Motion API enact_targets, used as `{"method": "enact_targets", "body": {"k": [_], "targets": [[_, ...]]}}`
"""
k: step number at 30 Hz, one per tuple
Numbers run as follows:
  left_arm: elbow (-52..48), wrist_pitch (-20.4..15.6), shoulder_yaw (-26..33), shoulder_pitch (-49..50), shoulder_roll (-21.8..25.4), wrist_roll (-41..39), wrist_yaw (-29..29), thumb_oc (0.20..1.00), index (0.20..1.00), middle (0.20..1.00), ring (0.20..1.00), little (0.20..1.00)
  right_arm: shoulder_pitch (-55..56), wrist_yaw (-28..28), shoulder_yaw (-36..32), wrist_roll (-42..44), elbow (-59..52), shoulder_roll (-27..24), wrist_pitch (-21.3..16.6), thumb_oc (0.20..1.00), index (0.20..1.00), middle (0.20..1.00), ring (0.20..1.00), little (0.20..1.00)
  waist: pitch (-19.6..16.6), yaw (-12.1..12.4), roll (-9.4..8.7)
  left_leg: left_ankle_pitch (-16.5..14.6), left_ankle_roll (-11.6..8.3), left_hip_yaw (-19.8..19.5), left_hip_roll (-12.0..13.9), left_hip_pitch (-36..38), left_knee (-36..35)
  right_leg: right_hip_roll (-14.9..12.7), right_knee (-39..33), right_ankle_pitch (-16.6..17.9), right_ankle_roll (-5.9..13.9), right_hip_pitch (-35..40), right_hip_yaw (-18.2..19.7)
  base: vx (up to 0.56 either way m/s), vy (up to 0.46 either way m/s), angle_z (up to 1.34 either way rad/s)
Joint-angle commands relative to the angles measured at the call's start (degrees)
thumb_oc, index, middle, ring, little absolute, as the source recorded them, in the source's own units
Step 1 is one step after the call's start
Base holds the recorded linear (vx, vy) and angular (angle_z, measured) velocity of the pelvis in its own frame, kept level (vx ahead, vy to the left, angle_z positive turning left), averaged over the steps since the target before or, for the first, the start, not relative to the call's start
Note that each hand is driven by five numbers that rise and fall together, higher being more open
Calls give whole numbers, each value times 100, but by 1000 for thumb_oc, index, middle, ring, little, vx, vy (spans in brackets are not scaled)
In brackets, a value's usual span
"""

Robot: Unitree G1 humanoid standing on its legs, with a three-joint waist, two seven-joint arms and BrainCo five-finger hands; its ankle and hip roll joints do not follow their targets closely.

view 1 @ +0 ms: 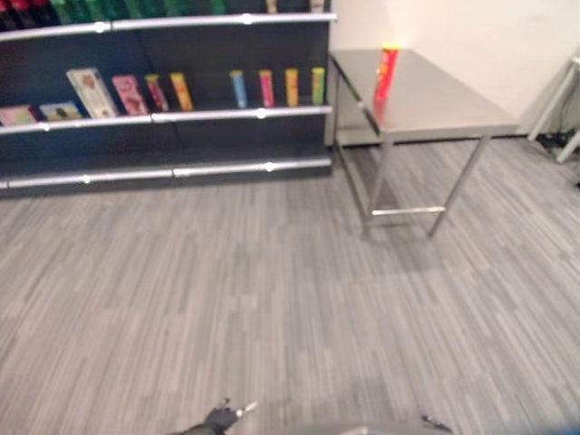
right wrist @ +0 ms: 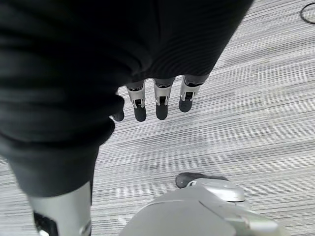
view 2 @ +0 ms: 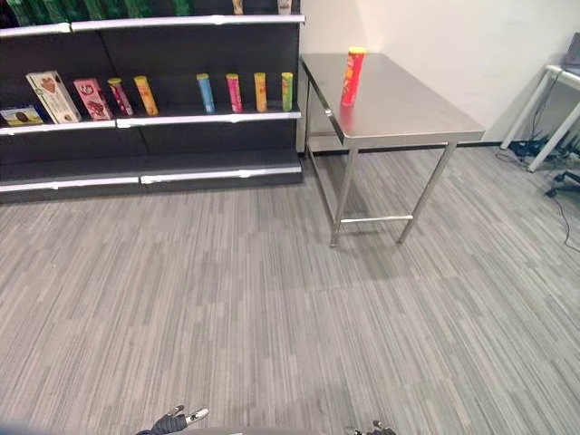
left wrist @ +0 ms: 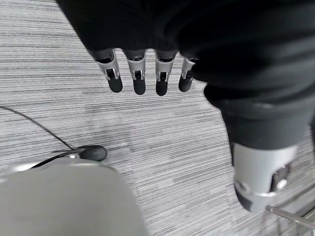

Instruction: Put the goods on the table back onto the shelves and tidy them up.

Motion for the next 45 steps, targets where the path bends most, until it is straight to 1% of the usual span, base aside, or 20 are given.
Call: {"method": "enact_targets", "body": {"k": [1,2,7,9,13,16,18,22,24,26,28,30,31,34,36,38,40,42,44,45], "targets": [[18,-99,292,-358,76,-285,-9,1000,1000,1000,1000,1000,-413,35,305,-21,57,107,-43,1000,1000,1000,1000,1000,405,94,-259,154,23,-172,-179,-57,-360,-721,-403,925,809,125,51,42,198,-9],[14,-89,319,-375,91,-284,-22,1000,1000,1000,1000,1000,-436,66,306,-4,32,112,-32,1000,1000,1000,1000,1000,499,96,-264,83,132,-208,-268,12,-321,-823,178,1055,870,-104,72,48,148,-8],[-12,-73,303,-392,128,-286,-62,1000,1000,1000,1000,1000,-375,72,249,65,16,105,-49,1000,1000,1000,1000,1000,614,43,-236,-47,262,-360,-351,200,-254,-981,1164,1418,818,-451,108,133,114,-6],[-57,-84,285,-395,138,-301,-67,1000,1000,1000,1000,1000,-338,78,237,87,4,98,-49,1000,1000,1000,1000,1000,626,12,-204,-126,278,-440,-349,296,-242,-962,1346,1402,762,-598,118,209,61,23],[-115,-120,210,-466,128,-339,-51,1000,1000,1000,1000,1000,-356,76,191,153,-19,56,-69,1000,1000,1000,1000,1000,642,-139,-159,-355,188,-642,-306,660,-328,-744,529,1283,757,-913,7,270,-41,20],[-107,-124,165,-497,118,-299,-41,1000,1000,1000,1000,1000,-358,77,171,179,-72,30,-69,1000,1000,1000,1000,1000,656,-315,-216,-533,108,-849,-333,1031,-347,-620,-536,1623,914,-1076,51,398,-81,30],[-103,-124,171,-506,106,-256,-45,1000,1000,1000,1000,1000,-310,86,137,138,-69,6,-60,1000,1000,1000,1000,1000,640,-434,-169,-654,12,-963,-257,1357,-365,-508,-1071,1856,1010,-1181,-170,571,-101,37],[-101,-119,147,-450,52,-147,-87,1000,1000,1000,1000,1000,-101,117,18,67,-45,-71,-28,1000,1000,1000,1000,1000,519,-612,-112,-702,-155,-1218,-115,1873,-365,-440,-1224,2081,1010,-1273,-456,424,-107,60],[-99,-126,140,-449,30,-125,-95,1000,1000,1000,1000,1000,-39,124,-35,69,-27,-128,-41,1000,1000,1000,1000,1000,422,-681,-5,-427,-334,-1273,50,1872,-56,-311,-1152,2079,872,-1127,-409,583,-207,46],[-161,-115,91,-489,0,-207,-111,1000,1000,1000,1000,1000,-65,119,-111,154,-12,-177,-57,1000,1000,1000,1000,1000,377,-700,84,291,-694,-1086,181,1479,863,-189,-1086,1990,733,-841,-404,403,-176,54],[-254,-110,26,-519,-11,-291,-128,1000,1000,1000,1000,1000,-148,97,-116,294,-75,-226,-110,1000,1000,1000,1000,1000,426,-696,3,1024,-981,-819,159,697,2288,-221,-1140,1796,533,-524,-412,350,-193,28],[-316,-73,27,-542,13,-329,-119,1000,1000,1000,1000,1000,-256,54,-72,341,-110,-262,-112,1000,1000,1000,1000,1000,527,-588,-108,1262,-978,-461,227,151,3397,-195,-1201,1532,329,-167,-361,460,-263,3],[-355,-68,48,-531,13,-417,-105,1000,1000,1000,1000,1000,-348,35,2,372,-173,-285,-99,1000,1000,1000,1000,1000,632,-391,-220,921,-680,-5,380,-428,3960,-233,-1271,1316,245,231,-203,414,-205,-20],[-381,-92,101,-463,1,-552,-88,1000,1000,1000,1000,1000,-391,54,58,446,-241,-261,-100,1000,1000,1000,1000,1000,674,-219,-314,663,-544,211,397,-992,3621,-301,-1320,1160,257,543,-94,425,-72,-24],[-354,-125,169,-391,-14,-636,-70,1000,1000,1000,1000,1000,-438,48,135,412,-266,-235,-122,1000,1000,1000,1000,1000,696,-44,-330,621,-502,323,568,-1349,2533,-348,-1337,924,335,805,-24,397,82,-14],[-323,-121,173,-342,-23,-656,-49,1000,1000,1000,1000,1000,-469,23,192,350,-268,-209,-138,1000,1000,1000,1000,1000,679,127,-232,833,-541,223,742,-1294,866,-342,-1337,680,437,1069,3,495,180,-22],[-277,-147,220,-333,-28,-703,-26,1000,1000,1000,1000,1000,-511,-15,213,291,-212,-184,-162,1000,1000,1000,1000,1000,611,262,-94,1297,-704,-19,794,-1454,-189,-280,-1337,497,471,1264,34,484,206,-19],[-183,-154,244,-310,-36,-705,-13,1000,1000,1000,1000,1000,-513,-43,253,118,-139,-163,-163,1000,1000,1000,1000,1000,591,337,-81,1291,-869,-345,784,-1857,-365,-354,-1337,335,522,1544,133,516,245,-26],[-74,-142,261,-279,-32,-635,-15,1000,1000,1000,1000,1000,-515,-10,271,25,-122,-136,-148,1000,1000,1000,1000,1000,539,389,-60,1413,-996,-341,927,-2066,-365,-484,-1337,271,584,1793,318,544,320,-43],[11,-132,285,-204,-34,-538,-29,1000,1000,1000,1000,1000,-508,11,319,-94,-84,-136,-120,1000,1000,1000,1000,1000,455,455,-12,1393,-945,-326,968,-1926,-365,-541,-1337,204,638,1937,378,598,392,-66]]}}
